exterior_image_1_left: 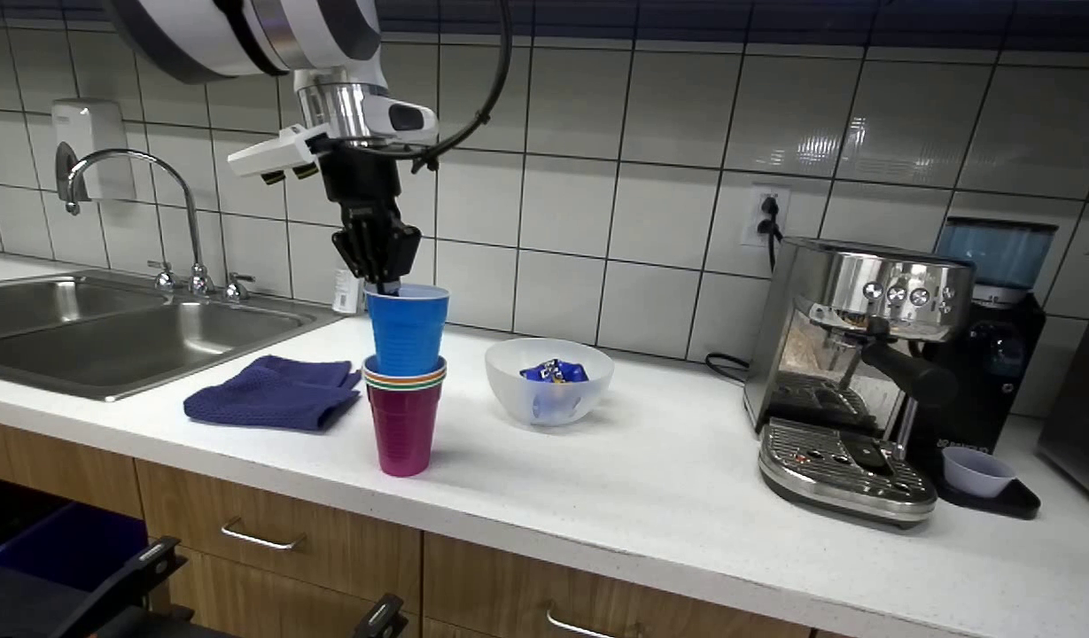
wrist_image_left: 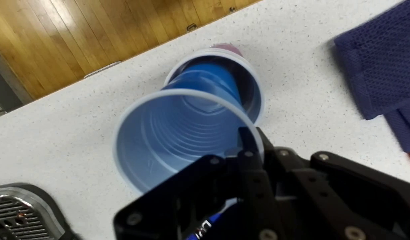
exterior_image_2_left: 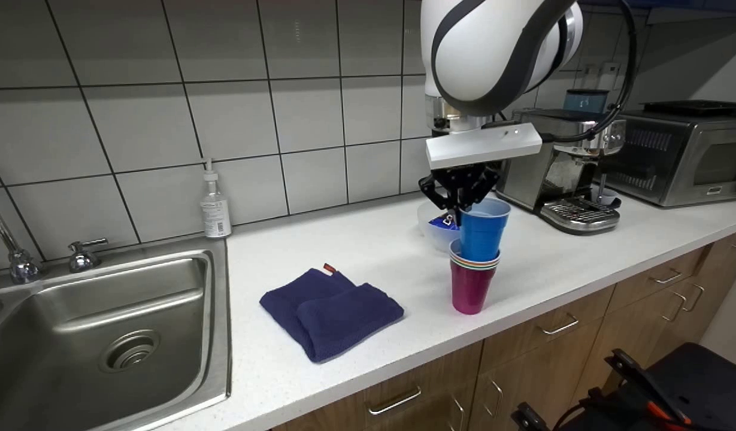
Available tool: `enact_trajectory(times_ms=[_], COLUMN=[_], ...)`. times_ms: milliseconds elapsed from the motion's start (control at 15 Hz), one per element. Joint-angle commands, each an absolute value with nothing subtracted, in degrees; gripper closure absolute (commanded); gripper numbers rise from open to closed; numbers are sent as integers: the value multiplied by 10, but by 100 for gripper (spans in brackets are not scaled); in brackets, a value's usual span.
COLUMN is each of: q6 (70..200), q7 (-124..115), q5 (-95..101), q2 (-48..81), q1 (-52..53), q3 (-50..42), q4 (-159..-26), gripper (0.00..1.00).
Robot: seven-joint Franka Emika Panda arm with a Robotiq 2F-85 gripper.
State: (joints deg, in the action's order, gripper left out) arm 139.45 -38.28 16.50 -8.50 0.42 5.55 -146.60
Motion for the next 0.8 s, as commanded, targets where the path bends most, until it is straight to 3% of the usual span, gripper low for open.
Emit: enact_trajectory(times_ms=[0, 200, 267, 333, 733], q6=[1403, 1405, 1404, 1404, 1406], q7=[-413, -423, -427, -428, -433], q5=[189, 195, 196, 196, 193], q2=[-71, -62, -60, -59, -59], q1=[-1, 2, 3, 4, 6], q3=[65, 63, 62, 61, 60], q4=[-1463, -1462, -1462, -1461, -1461], gripper=[99, 99, 71, 71, 27])
